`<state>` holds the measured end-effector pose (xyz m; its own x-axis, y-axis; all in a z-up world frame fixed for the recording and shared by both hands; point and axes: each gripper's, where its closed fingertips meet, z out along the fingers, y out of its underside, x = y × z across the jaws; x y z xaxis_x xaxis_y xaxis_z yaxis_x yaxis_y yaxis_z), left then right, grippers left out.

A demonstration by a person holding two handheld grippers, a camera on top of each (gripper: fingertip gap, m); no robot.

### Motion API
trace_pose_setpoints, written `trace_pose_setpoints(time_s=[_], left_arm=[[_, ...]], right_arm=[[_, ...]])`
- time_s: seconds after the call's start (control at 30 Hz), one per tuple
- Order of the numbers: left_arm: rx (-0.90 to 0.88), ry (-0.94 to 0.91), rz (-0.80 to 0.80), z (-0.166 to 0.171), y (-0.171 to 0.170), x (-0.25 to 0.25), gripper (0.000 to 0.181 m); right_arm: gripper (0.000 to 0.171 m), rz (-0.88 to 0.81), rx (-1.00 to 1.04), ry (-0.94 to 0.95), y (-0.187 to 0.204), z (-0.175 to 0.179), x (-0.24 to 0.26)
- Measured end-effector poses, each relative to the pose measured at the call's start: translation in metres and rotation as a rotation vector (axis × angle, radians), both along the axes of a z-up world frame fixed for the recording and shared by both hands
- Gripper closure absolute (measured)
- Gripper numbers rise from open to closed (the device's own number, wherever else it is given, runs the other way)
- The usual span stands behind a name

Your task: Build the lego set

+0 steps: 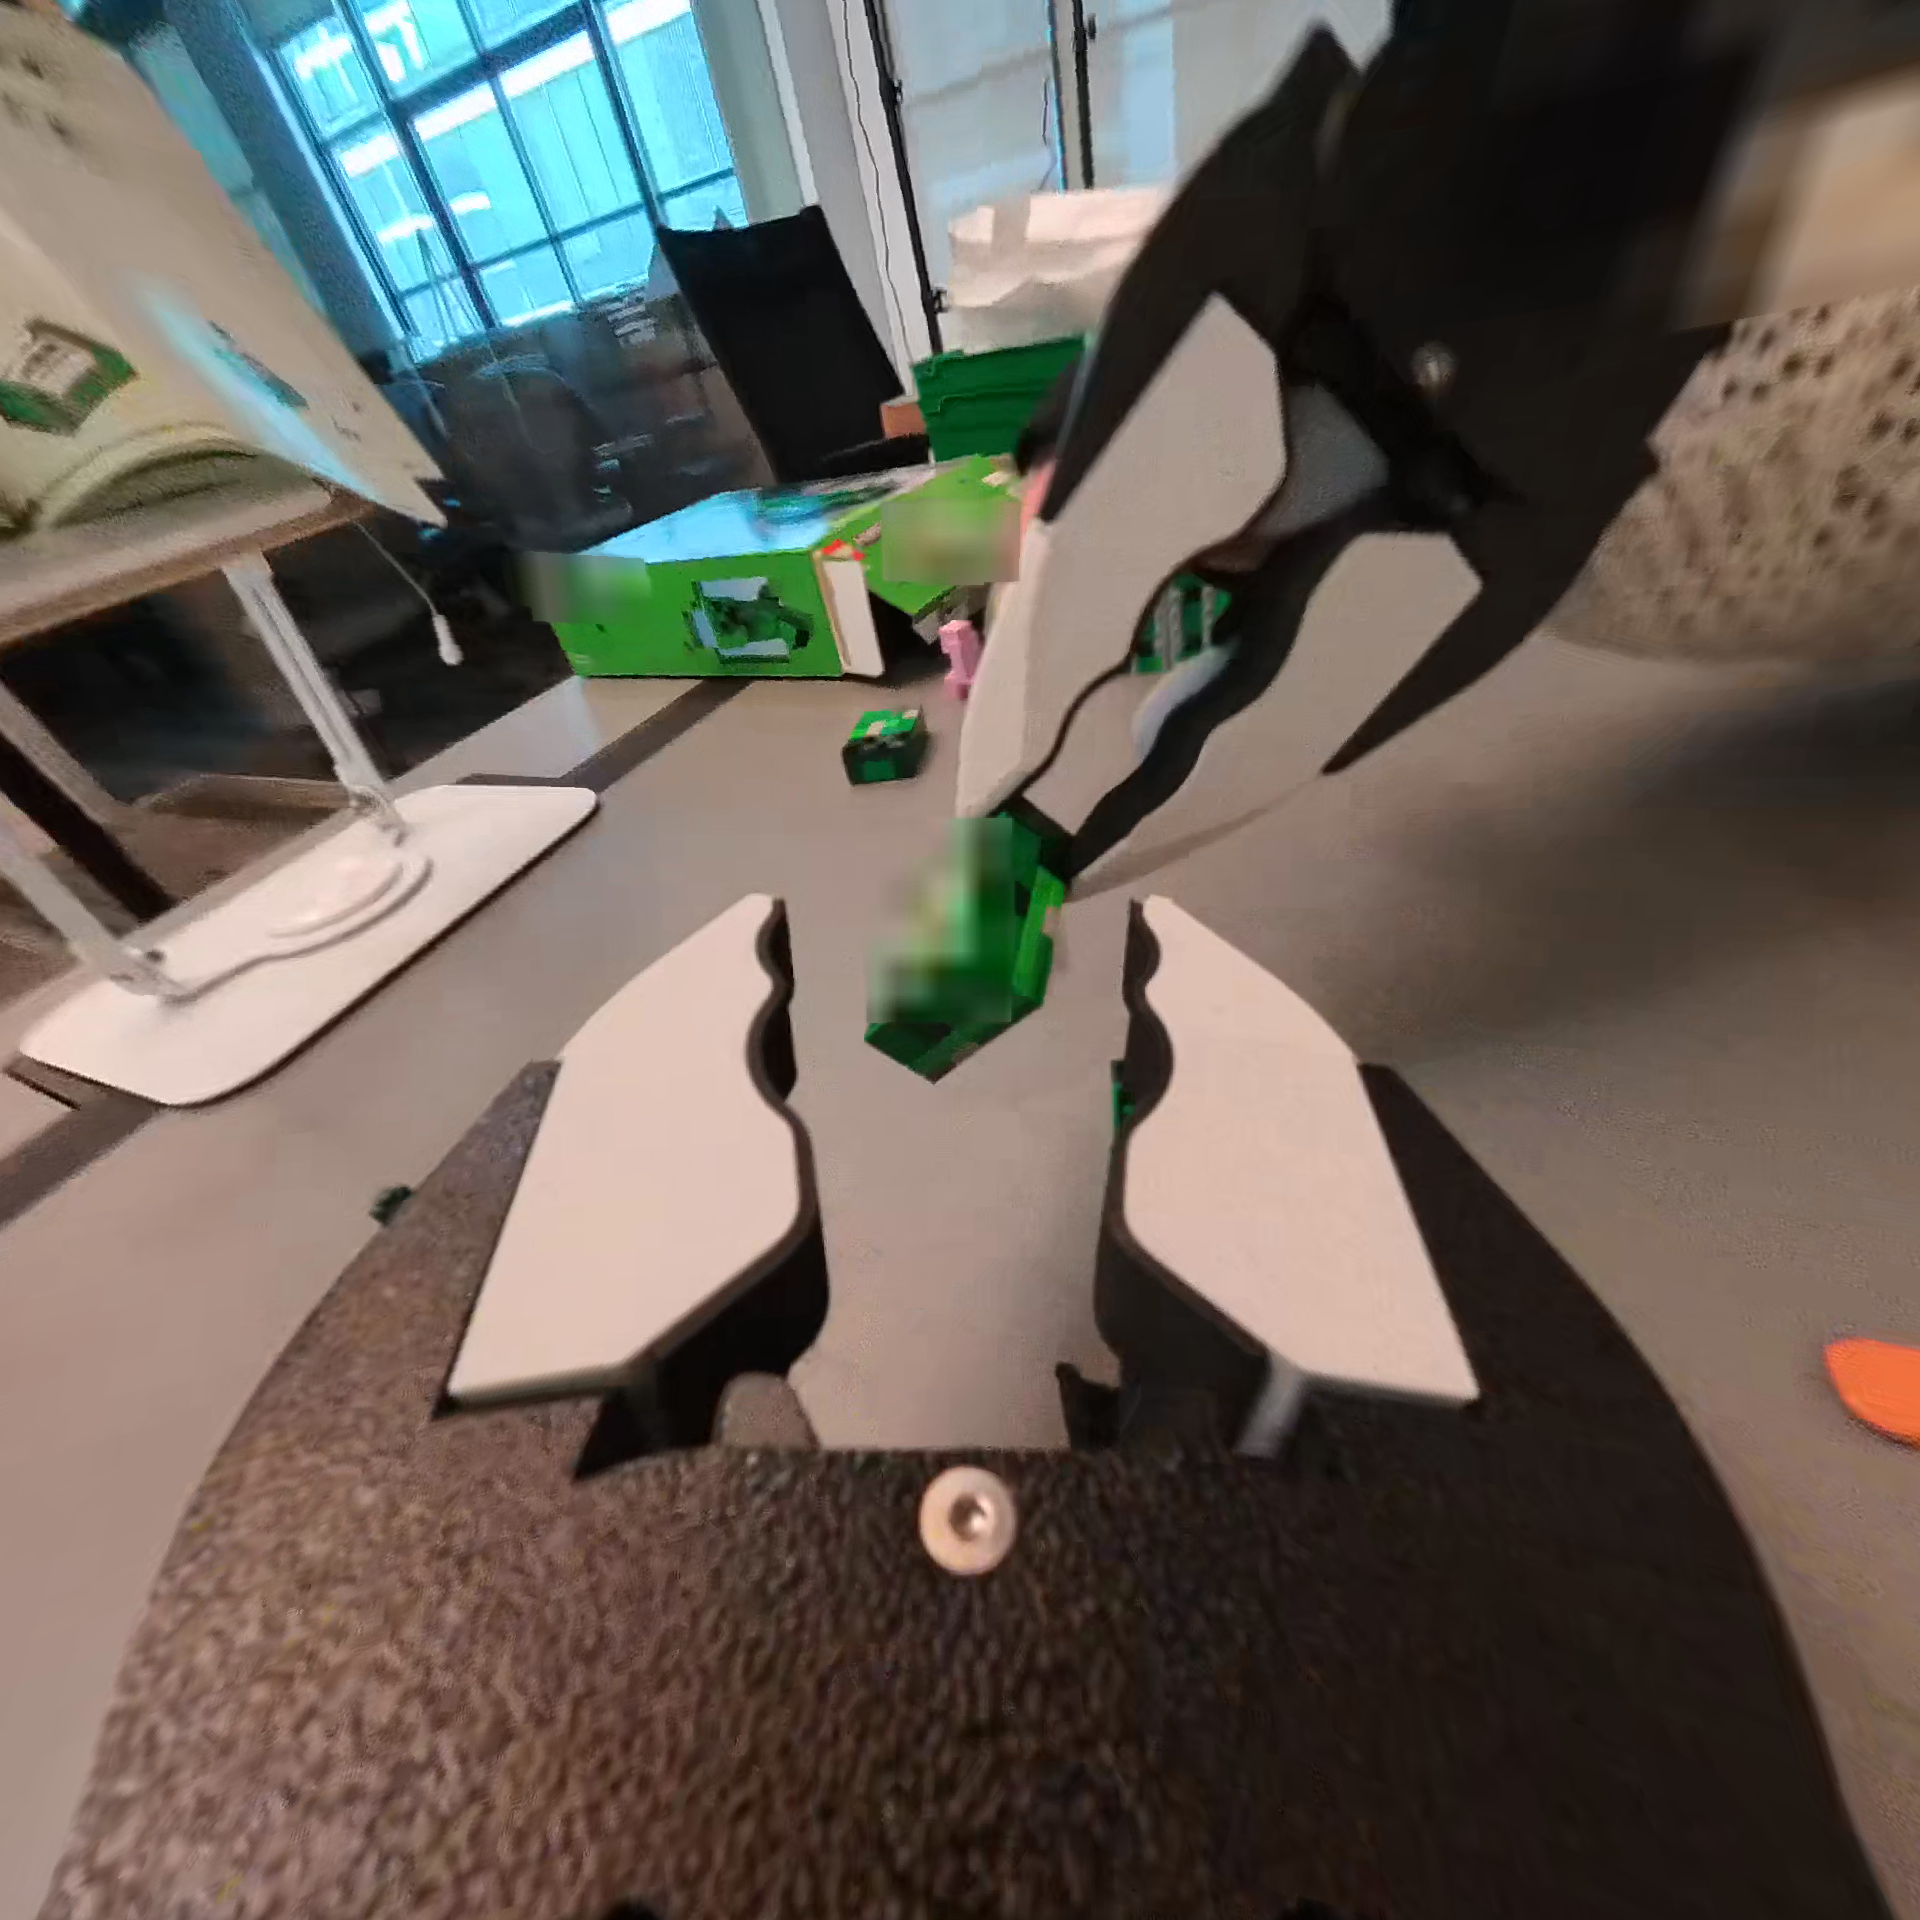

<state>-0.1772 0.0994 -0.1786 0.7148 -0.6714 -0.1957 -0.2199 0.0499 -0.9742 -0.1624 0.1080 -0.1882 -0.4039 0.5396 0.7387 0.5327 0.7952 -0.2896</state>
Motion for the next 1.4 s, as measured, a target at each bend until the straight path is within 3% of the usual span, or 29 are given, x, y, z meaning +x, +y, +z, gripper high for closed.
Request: trace_pose_setpoints(time_s=[0.2, 0.33, 0.43, 0.63, 0.97, 1.23, 1.4], left_arm=[[-0.094, -0.083, 0.006, -0.001, 0.002, 0.001, 0.116], [0.091, 0.127, 0.090, 0.003, 0.004, -0.008, 0.121], [0.200, 0.268, 0.079, -0.003, -0.001, 0.002, 0.132], [0.283, 0.340, 0.050, -0.006, -0.007, 0.013, 0.163], [0.209, 0.334, -0.004, -0.014, -0.008, 0.014, 0.164], [0.207, 0.373, -0.037, -0.021, -0.011, 0.019, 0.164], [0.210, 0.383, -0.034, -0.022, -0.011, 0.019, 0.164]], right_arm=[[0.154, 0.017, 0.060, 0.032, 0.002, 0.005, 0.001], [0.154, 0.022, 0.023, 0.019, -0.001, 0.002, 0.003], [0.155, 0.022, -0.055, -0.004, -0.004, 0.001, 0.005], [0.154, 0.039, -0.150, -0.045, -0.010, 0.001, 0.007], [0.144, 0.054, -0.050, -0.031, -0.009, 0.000, 0.005], [0.153, 0.166, 0.083, -0.112, -0.016, -0.011, 0.010], [0.154, 0.143, 0.113, -0.127, -0.015, -0.012, 0.011]])
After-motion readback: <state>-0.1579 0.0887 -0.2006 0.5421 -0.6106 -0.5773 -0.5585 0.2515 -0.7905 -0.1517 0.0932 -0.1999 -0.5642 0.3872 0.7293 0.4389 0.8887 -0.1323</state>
